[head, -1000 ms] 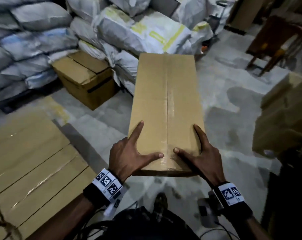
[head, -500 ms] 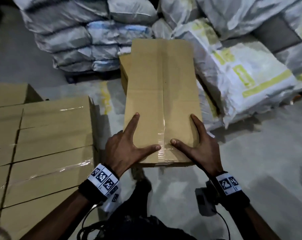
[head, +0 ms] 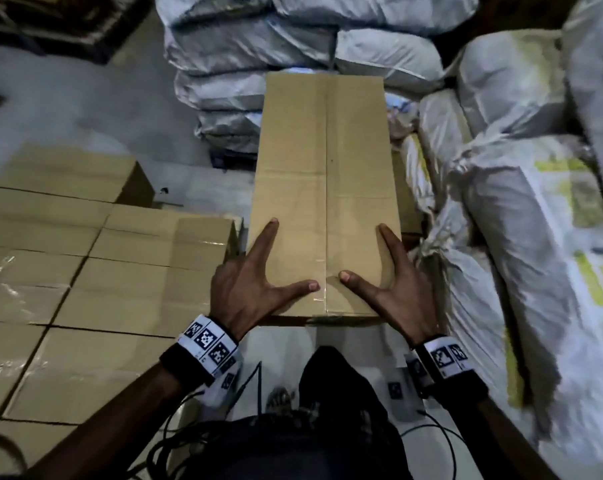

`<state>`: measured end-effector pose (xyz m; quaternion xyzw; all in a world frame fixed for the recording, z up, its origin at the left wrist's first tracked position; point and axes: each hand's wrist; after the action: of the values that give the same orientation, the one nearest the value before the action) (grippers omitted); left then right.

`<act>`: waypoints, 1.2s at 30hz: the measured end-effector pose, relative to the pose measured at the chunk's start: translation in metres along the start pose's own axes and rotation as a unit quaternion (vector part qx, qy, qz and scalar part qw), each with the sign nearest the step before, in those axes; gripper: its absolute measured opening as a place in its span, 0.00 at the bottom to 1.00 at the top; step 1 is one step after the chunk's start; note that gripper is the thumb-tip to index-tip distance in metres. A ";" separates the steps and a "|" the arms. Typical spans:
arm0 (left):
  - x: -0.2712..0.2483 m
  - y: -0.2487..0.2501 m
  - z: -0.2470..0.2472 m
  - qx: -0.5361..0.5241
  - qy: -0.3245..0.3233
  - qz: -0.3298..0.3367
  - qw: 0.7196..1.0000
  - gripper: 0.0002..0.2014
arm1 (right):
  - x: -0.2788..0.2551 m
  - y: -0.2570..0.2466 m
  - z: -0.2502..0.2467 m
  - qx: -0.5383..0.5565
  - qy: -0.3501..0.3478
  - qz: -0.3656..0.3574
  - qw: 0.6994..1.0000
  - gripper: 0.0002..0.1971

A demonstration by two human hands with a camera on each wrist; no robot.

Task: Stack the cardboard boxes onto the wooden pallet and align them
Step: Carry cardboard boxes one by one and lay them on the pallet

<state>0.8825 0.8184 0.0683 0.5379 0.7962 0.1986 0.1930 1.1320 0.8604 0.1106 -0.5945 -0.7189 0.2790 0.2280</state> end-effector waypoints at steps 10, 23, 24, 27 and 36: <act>0.200 0.004 0.012 0.002 0.032 -0.146 0.989 0.62 | 0.273 0.006 0.057 -0.011 -0.122 -0.069 0.990 0.60; 0.416 -0.012 0.022 -0.129 0.083 -0.386 0.910 0.65 | 0.591 -0.050 0.152 -0.038 -0.330 -0.188 0.924 0.56; 0.428 -0.018 0.027 -0.137 0.085 -0.400 0.902 0.65 | 0.609 -0.055 0.166 -0.045 -0.343 -0.194 0.918 0.56; 0.454 -0.036 0.038 -0.153 0.073 -0.439 0.883 0.65 | 0.644 -0.068 0.198 -0.074 -0.383 -0.208 0.897 0.56; 0.521 -0.102 0.073 -0.168 0.035 -0.509 0.844 0.66 | 0.716 -0.067 0.306 -0.095 -0.472 -0.183 0.857 0.56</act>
<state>0.6608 1.2774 -0.0960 0.0092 0.9189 0.2215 0.3263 0.7465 1.5147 -0.0737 -0.2684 -0.8589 0.4096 -0.1497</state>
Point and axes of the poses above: each hand's wrist, its own x-axis towards the middle knuckle, its own z-axis out of the palm, y = z × x, and after that the axes turned 8 degrees about -z, right-handed
